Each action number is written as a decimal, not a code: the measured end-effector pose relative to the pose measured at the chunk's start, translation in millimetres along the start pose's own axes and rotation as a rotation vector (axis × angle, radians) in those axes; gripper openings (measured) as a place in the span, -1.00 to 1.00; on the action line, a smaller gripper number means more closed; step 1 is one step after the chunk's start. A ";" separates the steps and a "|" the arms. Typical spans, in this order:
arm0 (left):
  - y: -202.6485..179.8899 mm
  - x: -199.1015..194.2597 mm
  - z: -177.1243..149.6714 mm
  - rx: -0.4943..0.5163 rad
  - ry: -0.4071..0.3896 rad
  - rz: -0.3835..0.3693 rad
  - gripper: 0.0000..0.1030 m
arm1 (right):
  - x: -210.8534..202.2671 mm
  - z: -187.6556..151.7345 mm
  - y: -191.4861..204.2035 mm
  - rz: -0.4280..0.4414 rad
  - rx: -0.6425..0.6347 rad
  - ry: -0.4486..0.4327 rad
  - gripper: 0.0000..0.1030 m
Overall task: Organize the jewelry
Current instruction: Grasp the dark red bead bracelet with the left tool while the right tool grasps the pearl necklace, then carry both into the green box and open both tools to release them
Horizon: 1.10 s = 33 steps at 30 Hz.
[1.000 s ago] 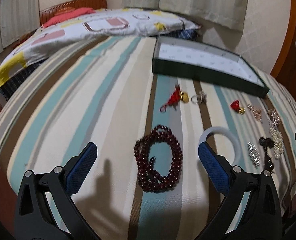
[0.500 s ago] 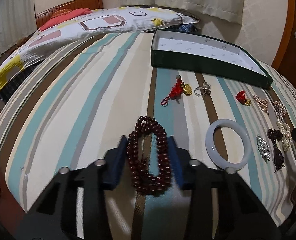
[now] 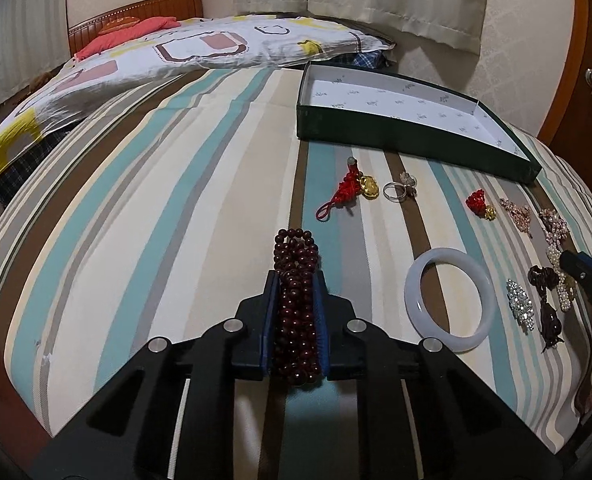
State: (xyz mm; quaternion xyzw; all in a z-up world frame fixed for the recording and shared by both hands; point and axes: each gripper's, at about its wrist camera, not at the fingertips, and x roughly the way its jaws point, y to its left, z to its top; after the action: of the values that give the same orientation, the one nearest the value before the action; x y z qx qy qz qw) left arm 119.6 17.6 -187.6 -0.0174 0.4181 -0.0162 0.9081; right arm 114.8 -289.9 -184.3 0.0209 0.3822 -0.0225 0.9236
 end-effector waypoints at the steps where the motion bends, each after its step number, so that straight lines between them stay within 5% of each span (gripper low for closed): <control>1: 0.1 -0.2 -0.5 0.000 -0.001 0.000 -0.68 | 1.6 -1.2 3.0 0.014 0.007 0.012 0.10; 7: 0.8 0.3 0.2 -0.004 0.000 -0.002 -0.68 | 1.9 -7.5 10.5 0.043 0.008 0.051 -0.04; 12: 2.3 1.9 2.0 -0.013 0.001 -0.006 -0.68 | -0.9 -8.7 4.0 0.063 0.025 0.056 -0.55; 33: -4.3 -21.6 6.6 -0.020 -0.075 -0.048 -0.78 | -21.3 -6.8 3.0 0.071 0.031 -0.005 -0.59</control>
State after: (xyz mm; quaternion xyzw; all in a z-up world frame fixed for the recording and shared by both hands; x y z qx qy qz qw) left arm 110.5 14.4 -166.7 -0.0373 0.3832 -0.0330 0.9223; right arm 95.1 -286.0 -174.0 0.0485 0.3784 0.0045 0.9243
